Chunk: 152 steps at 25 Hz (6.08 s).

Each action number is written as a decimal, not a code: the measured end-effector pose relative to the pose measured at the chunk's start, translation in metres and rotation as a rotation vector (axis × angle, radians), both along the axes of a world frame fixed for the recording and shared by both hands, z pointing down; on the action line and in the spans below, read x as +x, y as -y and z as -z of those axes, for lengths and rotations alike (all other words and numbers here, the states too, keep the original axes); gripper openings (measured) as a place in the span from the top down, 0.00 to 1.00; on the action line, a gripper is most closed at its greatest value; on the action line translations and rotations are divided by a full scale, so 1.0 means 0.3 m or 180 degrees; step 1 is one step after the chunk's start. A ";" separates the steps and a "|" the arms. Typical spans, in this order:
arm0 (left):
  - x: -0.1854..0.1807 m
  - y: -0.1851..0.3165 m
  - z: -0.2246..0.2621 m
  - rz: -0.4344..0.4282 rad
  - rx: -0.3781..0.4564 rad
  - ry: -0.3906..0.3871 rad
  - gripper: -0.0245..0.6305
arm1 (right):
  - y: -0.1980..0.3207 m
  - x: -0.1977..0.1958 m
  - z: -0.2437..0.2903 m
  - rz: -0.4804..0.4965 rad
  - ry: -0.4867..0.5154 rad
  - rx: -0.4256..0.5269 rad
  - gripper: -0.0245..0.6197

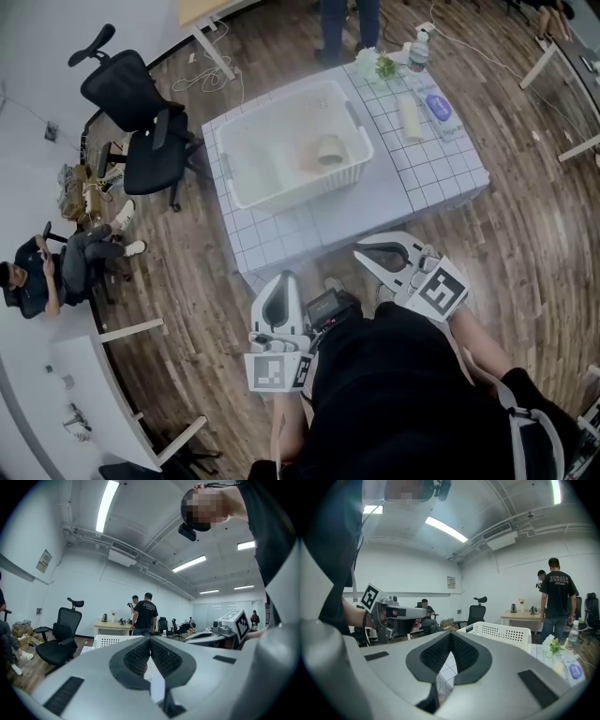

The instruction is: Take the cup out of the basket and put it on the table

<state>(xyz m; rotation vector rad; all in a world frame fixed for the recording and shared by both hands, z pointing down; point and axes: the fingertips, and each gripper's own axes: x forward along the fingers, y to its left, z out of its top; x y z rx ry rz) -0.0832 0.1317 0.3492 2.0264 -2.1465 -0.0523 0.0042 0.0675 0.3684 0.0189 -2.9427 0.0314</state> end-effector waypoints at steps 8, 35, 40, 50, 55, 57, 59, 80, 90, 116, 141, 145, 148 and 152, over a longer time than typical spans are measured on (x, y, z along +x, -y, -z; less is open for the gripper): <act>-0.095 0.041 -0.016 -0.0222 0.0002 0.0023 0.95 | 0.019 -0.101 -0.004 -0.0156 -0.0039 0.0034 0.94; -0.244 0.130 -0.048 -0.0424 -0.0001 -0.0022 0.95 | 0.091 -0.255 -0.020 -0.0329 -0.0172 0.0115 0.94; -0.230 0.181 -0.039 -0.0294 0.0020 -0.0153 0.95 | 0.160 -0.246 0.001 -0.0258 -0.0095 0.0106 0.94; -0.175 0.305 -0.025 -0.0126 -0.0022 -0.0119 0.95 | 0.286 -0.206 0.000 -0.0019 -0.0006 0.0024 0.94; -0.125 0.359 -0.029 -0.0031 -0.0090 -0.0095 0.95 | 0.336 -0.181 -0.010 0.0163 -0.0002 0.0007 0.94; -0.106 0.379 -0.033 0.0025 -0.0114 -0.0095 0.95 | 0.357 -0.168 -0.016 0.0227 0.0002 -0.0018 0.94; -0.090 0.401 -0.042 0.0063 -0.0148 -0.0082 0.95 | 0.379 -0.158 -0.028 0.0283 -0.0002 -0.0041 0.94; -0.177 0.679 -0.199 -0.0772 -0.1178 0.0594 0.95 | 0.458 -0.114 -0.076 -0.0199 -0.0079 -0.0108 0.94; -0.252 0.808 -0.274 -0.0898 -0.1345 0.0348 0.93 | 0.484 -0.103 -0.072 -0.0494 -0.0111 -0.0082 0.94; -0.365 0.998 -0.607 -0.1314 -0.2356 -0.0298 0.76 | 0.565 -0.038 -0.109 -0.0846 -0.0200 -0.0151 0.94; -0.391 1.071 -0.983 -0.1415 -0.3419 -0.0843 0.64 | 0.635 0.040 -0.163 -0.1085 -0.0370 -0.0219 0.94; -0.413 1.081 -1.020 -0.1251 -0.3490 -0.0871 0.61 | 0.643 0.053 -0.169 -0.1137 -0.0396 -0.0264 0.94; -0.426 1.086 -1.044 -0.1147 -0.3545 -0.0834 0.56 | 0.647 0.060 -0.175 -0.1159 -0.0403 -0.0274 0.94; -0.432 1.083 -1.074 -0.1121 -0.3665 -0.0676 0.54 | 0.653 0.067 -0.177 -0.1165 -0.0410 -0.0274 0.94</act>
